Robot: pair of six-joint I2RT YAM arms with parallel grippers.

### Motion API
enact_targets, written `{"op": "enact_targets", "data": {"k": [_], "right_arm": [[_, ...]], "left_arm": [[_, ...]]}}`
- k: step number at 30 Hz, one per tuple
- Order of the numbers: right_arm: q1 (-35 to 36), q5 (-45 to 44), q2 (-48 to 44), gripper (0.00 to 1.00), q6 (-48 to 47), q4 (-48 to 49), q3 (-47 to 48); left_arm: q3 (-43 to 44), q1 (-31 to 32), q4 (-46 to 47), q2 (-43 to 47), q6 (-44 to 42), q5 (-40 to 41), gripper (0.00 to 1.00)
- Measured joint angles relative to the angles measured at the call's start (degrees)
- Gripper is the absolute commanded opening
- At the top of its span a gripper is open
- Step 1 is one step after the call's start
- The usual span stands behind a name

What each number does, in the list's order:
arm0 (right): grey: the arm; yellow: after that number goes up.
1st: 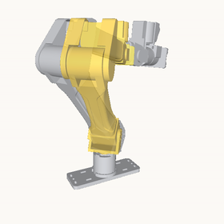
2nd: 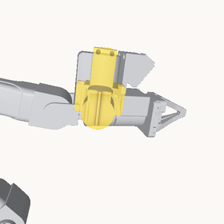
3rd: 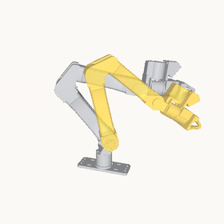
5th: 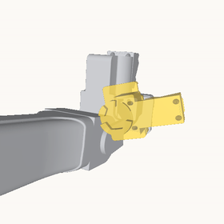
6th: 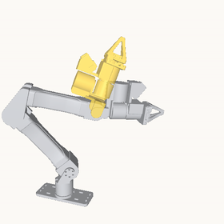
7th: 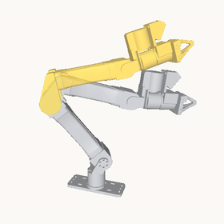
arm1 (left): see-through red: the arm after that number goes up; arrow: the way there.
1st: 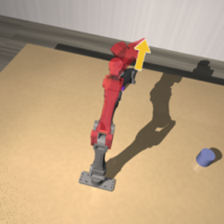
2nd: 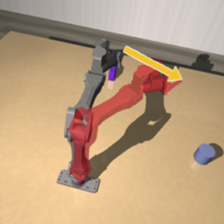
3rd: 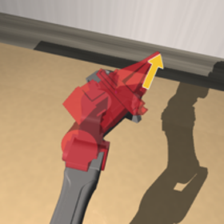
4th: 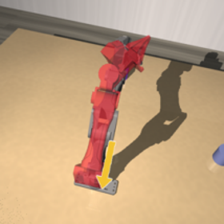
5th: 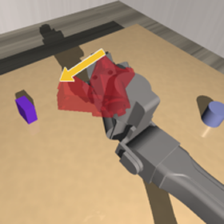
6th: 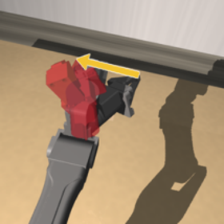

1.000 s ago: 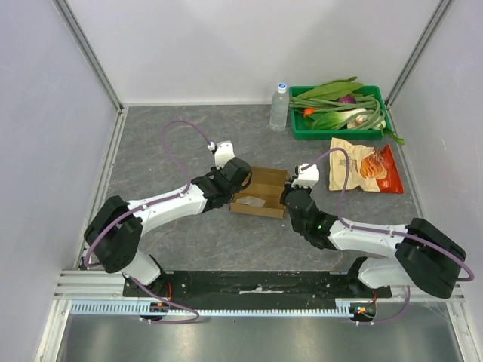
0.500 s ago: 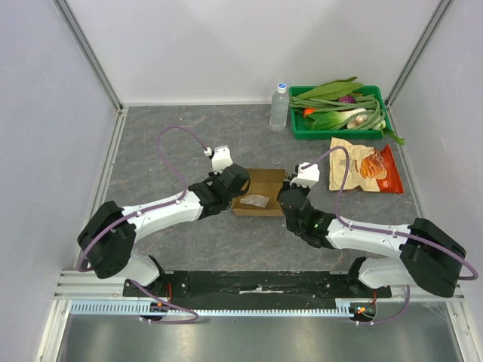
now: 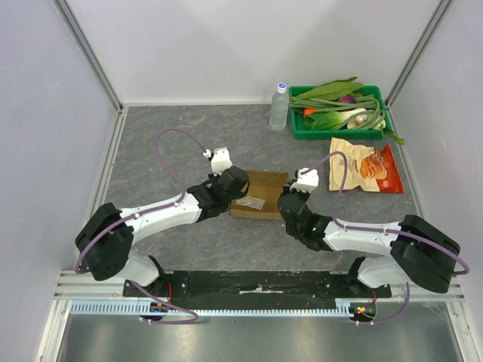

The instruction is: Fold the paper box

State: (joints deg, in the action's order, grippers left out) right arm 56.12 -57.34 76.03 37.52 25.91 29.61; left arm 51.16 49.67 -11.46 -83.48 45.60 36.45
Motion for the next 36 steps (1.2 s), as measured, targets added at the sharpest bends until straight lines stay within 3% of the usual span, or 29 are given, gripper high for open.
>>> {"op": "enact_targets", "data": {"k": [11,26,32,36], "right_arm": [[0.7,0.9,-1.1,0.03,-1.0,6.9,-4.8],[2.1,-1.0,-1.4,0.04,5.2,-3.1,-0.9],[3.0,-0.9,-1.8,0.13,5.3,-3.1,-2.4],[3.4,-0.3,-4.0,0.35,3.8,-3.7,-3.0]], "left_arm": [[-1.6,2.5,1.4,-0.2,2.5,3.4,0.02],[-3.9,3.6,1.5,0.4,4.4,4.6,0.02],[-4.7,4.0,1.4,0.4,5.2,4.3,0.02],[-5.3,4.2,1.4,0.9,5.5,4.5,0.02]]}}
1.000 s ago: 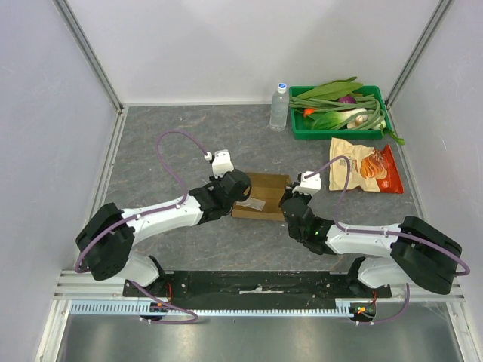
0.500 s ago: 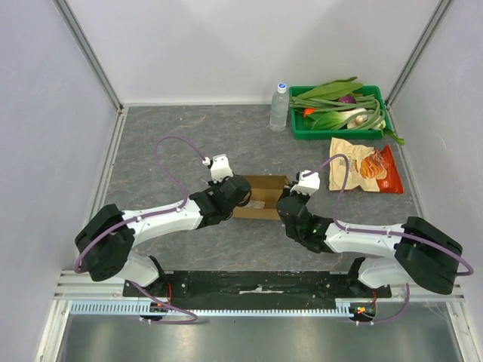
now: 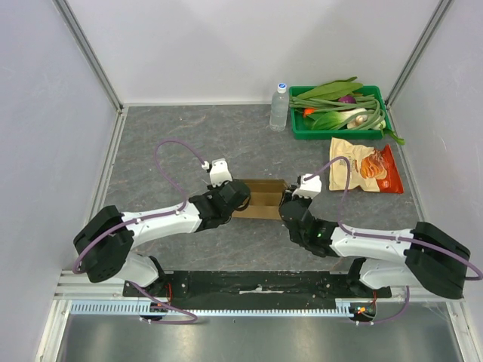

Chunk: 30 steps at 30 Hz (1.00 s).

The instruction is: Fold the paper box

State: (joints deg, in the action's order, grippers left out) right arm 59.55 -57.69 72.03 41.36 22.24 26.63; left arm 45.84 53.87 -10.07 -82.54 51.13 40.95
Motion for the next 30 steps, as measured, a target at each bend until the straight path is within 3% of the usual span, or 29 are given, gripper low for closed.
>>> {"op": "enact_targets", "data": {"k": [7,9,11,12,13,18,21,26,30], "right_arm": [[0.1,1.7,-9.2,0.68,-1.8,-8.4,0.2],[0.0,2.4,-12.3,0.84,-2.3,-12.2,0.6],[-0.2,4.3,-16.2,0.87,-2.8,-16.2,0.9],[-0.2,5.4,-18.1,0.96,-3.0,-18.3,1.1],[-0.2,6.7,-20.3,0.98,-3.3,-20.7,1.3],[-1.1,14.5,-26.7,0.98,-4.2,-29.2,3.9],[-5.7,22.8,-26.6,0.98,-5.4,-34.0,9.3],[-19.8,41.5,-16.2,0.98,-10.1,-40.3,27.5],[-21.8,52.2,-6.9,0.93,-23.0,-41.9,37.7]], "left_arm": [[-0.6,0.3,-0.4,0.6,0.5,0.9,0.02],[-0.8,0.3,-0.9,0.6,0.5,2.1,0.02],[-0.9,0.3,-1.2,0.7,0.4,3.1,0.02],[-0.9,0.3,-1.5,0.7,0.4,3.5,0.02],[-0.9,0.4,-1.8,0.9,0.4,3.8,0.02],[-1.1,0.7,-2.5,1.0,0.4,5.4,0.02],[-1.1,1.0,-3.1,1.0,0.4,6.4,0.02],[-1.1,1.6,-4.0,1.0,0.2,8.1,0.02],[-1.1,2.0,-4.4,1.0,0.0,8.8,0.02]]}}
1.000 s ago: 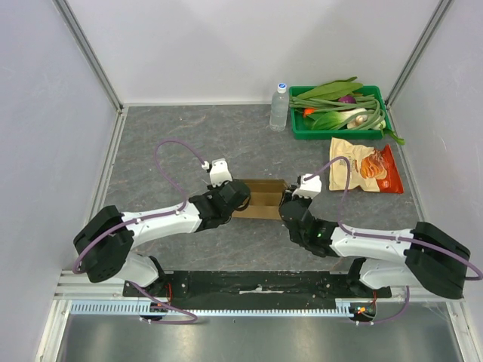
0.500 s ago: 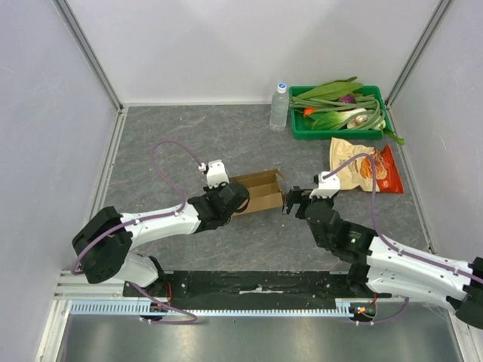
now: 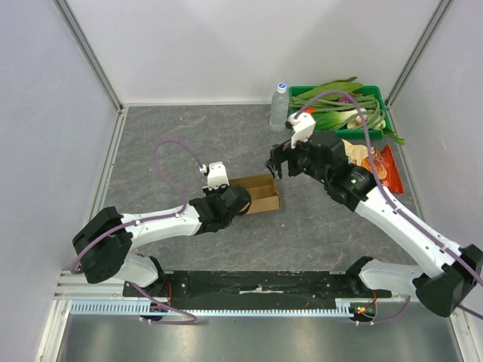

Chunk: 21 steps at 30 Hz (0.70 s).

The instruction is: Fold the paper box

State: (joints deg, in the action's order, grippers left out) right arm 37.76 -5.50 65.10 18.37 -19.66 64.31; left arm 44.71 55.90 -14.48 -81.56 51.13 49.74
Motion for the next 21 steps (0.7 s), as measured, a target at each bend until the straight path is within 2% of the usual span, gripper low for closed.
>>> {"op": "enact_targets", "data": {"k": [2,6,9,10,13,19,20,21], "right_arm": [[0.0,5.3,2.4,0.88,-7.3,0.3,0.6],[0.0,15.0,7.1,0.83,-18.1,1.0,-0.4],[0.0,19.6,8.3,0.74,-24.3,2.3,-3.7],[0.0,20.8,8.7,0.67,-25.9,2.9,-4.6],[0.1,22.3,9.9,0.63,-30.3,4.9,-6.0],[1.6,21.5,13.9,0.62,-35.5,9.1,-6.0],[2.1,21.5,14.3,0.6,-36.1,9.6,-6.0],[2.6,21.4,14.6,0.53,-36.5,10.0,-6.0]], "left_arm": [[0.0,0.1,-0.1,0.0,-0.1,0.3,0.02],[0.0,0.1,-0.2,0.0,-0.7,0.4,0.02],[0.0,0.2,-0.1,0.0,-1.4,0.5,0.02],[0.0,0.2,0.0,0.0,-1.7,0.5,0.02],[0.0,0.2,0.1,0.0,-2.2,0.7,0.02],[-0.1,0.2,0.5,0.0,-2.6,0.7,0.02],[-0.1,0.2,0.5,0.0,-2.7,0.8,0.02],[-0.1,0.2,0.5,0.0,-2.8,0.8,0.02]]}}
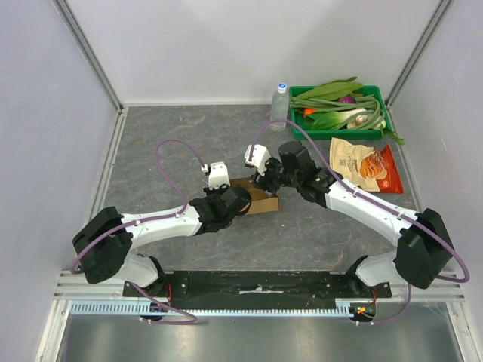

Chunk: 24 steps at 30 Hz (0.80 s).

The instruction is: Fold the paper box

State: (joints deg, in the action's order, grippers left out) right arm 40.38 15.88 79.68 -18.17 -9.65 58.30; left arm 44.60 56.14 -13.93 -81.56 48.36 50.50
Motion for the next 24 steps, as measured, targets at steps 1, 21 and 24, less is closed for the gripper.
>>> {"op": "enact_targets", "data": {"k": [1,21,24], "right_arm": [[0.7,-0.2,0.3,0.49,-0.5,0.5,0.0],[15.3,-17.1,-4.4,0.11,-3.1,17.1,-15.3],[16.5,-18.6,-5.0,0.14,-3.0,17.6,-16.7]], "left_arm": [[0.0,0.0,0.1,0.0,0.0,0.0,0.02],[-15.0,0.3,3.8,21.5,-0.2,-8.6,0.56],[-17.9,0.3,2.9,32.4,-0.9,-12.7,0.59]]}}
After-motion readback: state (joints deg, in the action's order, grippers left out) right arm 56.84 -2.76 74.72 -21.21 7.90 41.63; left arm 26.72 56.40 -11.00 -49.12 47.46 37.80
